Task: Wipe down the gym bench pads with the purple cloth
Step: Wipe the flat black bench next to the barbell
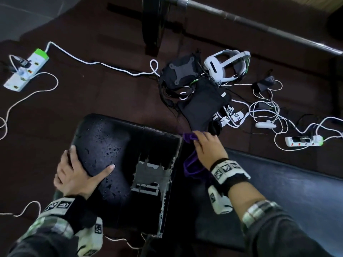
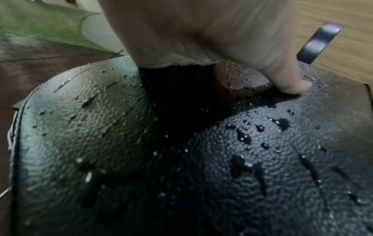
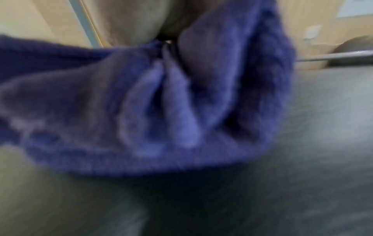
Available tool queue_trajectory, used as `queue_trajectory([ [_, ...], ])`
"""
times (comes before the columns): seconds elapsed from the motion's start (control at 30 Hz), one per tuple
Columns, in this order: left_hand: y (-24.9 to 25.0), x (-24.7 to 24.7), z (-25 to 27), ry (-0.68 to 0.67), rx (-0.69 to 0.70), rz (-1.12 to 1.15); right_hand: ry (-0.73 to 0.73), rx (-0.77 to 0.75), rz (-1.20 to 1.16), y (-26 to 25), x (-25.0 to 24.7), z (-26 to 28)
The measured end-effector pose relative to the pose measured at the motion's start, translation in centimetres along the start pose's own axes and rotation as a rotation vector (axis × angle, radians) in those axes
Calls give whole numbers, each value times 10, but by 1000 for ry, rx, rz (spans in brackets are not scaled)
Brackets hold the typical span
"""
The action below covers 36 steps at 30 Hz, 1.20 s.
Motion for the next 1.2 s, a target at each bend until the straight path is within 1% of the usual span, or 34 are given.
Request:
queue_trajectory([
  [0.1,1,0,-1,-11,1,-6,-54,104,-30,16,-8,-5],
  [0.17,1,0,-1,-11,-2,-13,-126,143,-30,6,-9,-15],
  [0.2,0,2,-1,-17,-5,-17,-166,131,-30,-6,-10,-22],
  [0.33,1,0,-1,10,24,-37,-289,-29,7,-73,-7,-52],
  [0.43,1,2,-2,-6,39,-42,-332,-136,43,-121,-7,-69],
  [0.53,-2,2,-3,9,42,-44,-354,-230,-10,-147,-3,-73],
  [0.6,-3,3,-3,12,47,-39,-336,-278,-99,-141,1,-64],
  [0.67,-3,3,-2,37,60,-43,-256,-322,-173,-116,0,-51],
  [0.7,-2,3,-1,49,68,-45,-215,-318,-183,-99,-2,-44],
  [0.8,1,2,-1,55,73,-55,-169,-222,-143,-53,-7,-33],
  [0.87,0,3,-1,52,61,-59,-201,-140,-86,-43,-5,-35],
  [0.9,-1,2,-2,53,55,-62,-223,-109,-51,-47,-4,-39],
  [0.97,-2,4,-3,41,42,-67,-268,-75,-8,-71,-3,-51],
  [1.0,-3,5,-3,38,40,-68,-287,-88,-2,-90,-2,-58],
  [1.1,-2,4,-2,63,46,-72,-300,-214,9,-157,4,-81],
  [1.13,-3,4,-2,52,39,-74,-305,-250,14,-176,6,-86],
  [1.2,-5,5,-4,14,26,-74,-341,-271,11,-199,12,-95],
])
Point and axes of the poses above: each hand's wrist, its own z-axis away from the middle knuckle, its own x-axis out of the palm, y = z × x, the point moved 8 cm from there along -z, towards the middle knuckle, and after that the axes turned 12 degrees about -y, right-handed, at the moved point
